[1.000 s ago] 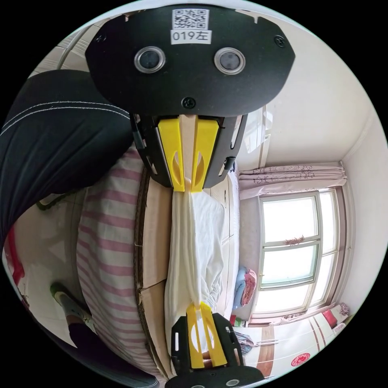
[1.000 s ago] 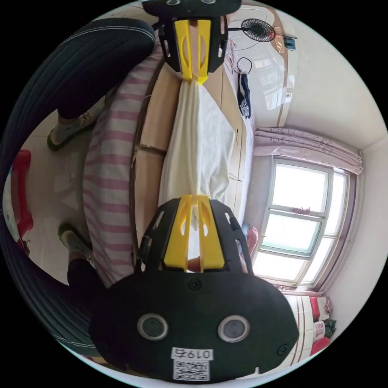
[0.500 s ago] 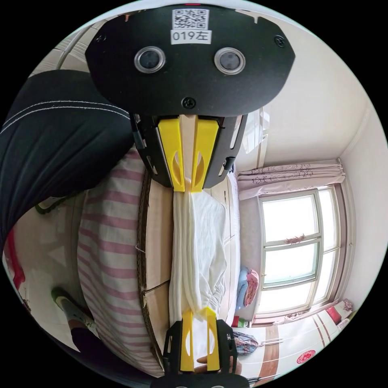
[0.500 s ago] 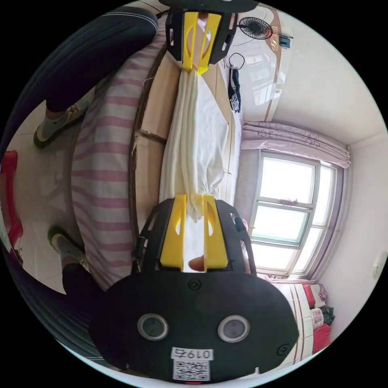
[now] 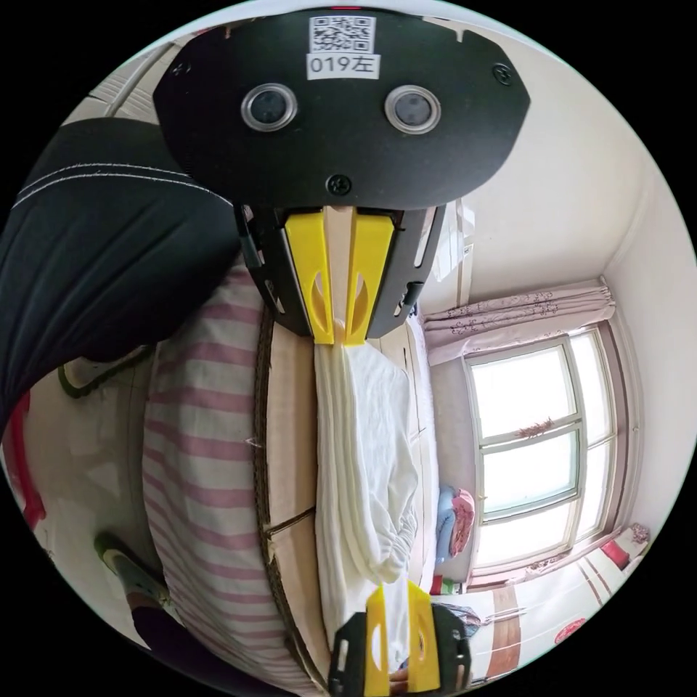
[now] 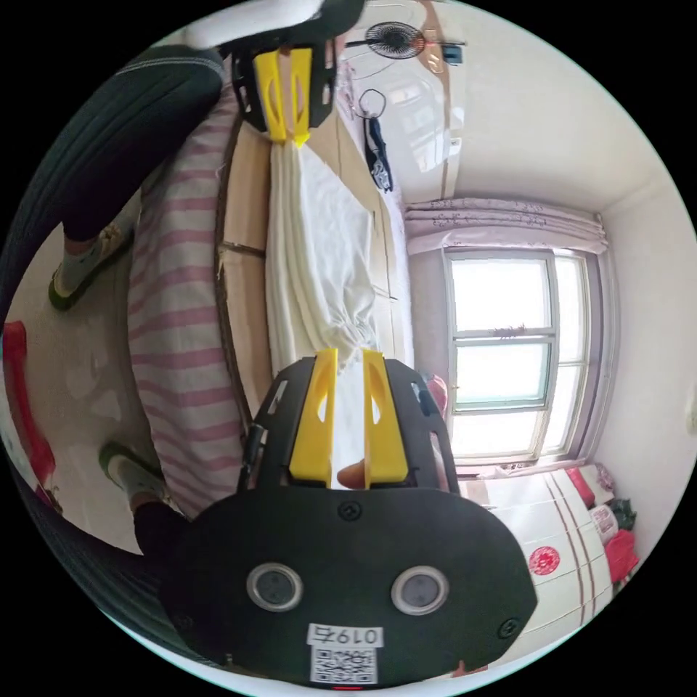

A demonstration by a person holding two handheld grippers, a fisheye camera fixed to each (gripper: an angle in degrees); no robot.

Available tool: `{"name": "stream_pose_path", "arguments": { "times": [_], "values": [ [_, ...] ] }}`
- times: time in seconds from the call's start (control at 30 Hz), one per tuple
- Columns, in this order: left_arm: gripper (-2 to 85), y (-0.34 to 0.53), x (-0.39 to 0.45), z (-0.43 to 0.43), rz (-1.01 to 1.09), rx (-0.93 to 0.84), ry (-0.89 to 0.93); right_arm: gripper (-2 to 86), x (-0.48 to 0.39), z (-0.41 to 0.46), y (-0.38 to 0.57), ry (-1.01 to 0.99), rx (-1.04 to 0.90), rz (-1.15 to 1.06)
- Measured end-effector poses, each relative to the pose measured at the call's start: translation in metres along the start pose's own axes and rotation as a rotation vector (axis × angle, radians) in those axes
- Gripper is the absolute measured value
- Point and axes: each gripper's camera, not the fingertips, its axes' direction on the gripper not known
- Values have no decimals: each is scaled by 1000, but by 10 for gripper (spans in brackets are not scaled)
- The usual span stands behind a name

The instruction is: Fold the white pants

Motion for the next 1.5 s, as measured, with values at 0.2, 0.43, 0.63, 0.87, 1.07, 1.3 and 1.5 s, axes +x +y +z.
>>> {"name": "stream_pose_path", "arguments": {
  "times": [0.2,0.43,0.63,0.87,1.07,1.3,1.5],
  "values": [
    [12,-12,-26,5,-83,-27,116,5,34,-21,38,-43,94,197],
    [7,-40,-30,8,-9,-116,111,-9,71,-13,68,-10,225,370],
    [6,-46,-52,15,-59,-99,212,-7,96,7,71,-141,341,399],
    [5,-60,-76,28,-36,-100,347,14,122,12,59,-265,307,302],
    [5,-74,-74,27,1,-103,331,-2,115,-4,57,-164,326,243],
    [6,-85,-69,26,-52,-120,313,3,96,-59,43,-193,270,181],
    [7,-95,-58,24,-53,-127,276,50,88,-71,22,-240,272,116]
  ]
}}
